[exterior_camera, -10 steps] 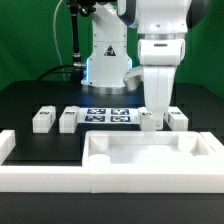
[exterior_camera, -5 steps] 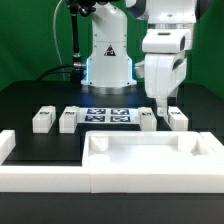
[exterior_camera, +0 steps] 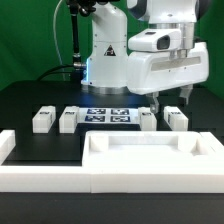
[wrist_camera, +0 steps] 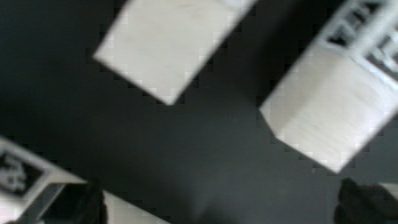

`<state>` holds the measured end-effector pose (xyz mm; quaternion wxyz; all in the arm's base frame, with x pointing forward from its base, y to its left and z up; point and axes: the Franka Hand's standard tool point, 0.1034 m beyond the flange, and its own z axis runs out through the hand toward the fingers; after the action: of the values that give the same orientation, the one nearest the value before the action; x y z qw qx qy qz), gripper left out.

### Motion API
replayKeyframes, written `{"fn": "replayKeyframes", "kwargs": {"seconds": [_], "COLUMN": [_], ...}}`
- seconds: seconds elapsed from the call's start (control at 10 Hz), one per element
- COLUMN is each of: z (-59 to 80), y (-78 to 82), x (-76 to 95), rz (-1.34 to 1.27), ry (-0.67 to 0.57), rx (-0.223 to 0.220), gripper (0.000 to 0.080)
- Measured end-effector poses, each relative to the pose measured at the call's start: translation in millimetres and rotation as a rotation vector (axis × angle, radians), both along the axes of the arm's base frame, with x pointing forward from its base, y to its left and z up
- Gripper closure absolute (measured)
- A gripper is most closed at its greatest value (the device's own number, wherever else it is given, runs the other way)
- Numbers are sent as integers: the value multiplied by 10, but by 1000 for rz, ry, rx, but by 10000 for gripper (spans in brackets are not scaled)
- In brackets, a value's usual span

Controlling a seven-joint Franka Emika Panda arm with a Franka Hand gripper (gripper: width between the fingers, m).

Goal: Assemble desk

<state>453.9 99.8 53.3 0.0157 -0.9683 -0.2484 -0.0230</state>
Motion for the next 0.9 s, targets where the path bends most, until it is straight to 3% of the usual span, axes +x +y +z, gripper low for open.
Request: {"fn": "replayKeyframes", "kwargs": {"seconds": [0.6,0.9], "z": [-16,-61], "y": [48,257], "x": [-32,-162], "rz": [-450,-626], "ry": [43,105], "rx": [39,16], "gripper": [151,151]}}
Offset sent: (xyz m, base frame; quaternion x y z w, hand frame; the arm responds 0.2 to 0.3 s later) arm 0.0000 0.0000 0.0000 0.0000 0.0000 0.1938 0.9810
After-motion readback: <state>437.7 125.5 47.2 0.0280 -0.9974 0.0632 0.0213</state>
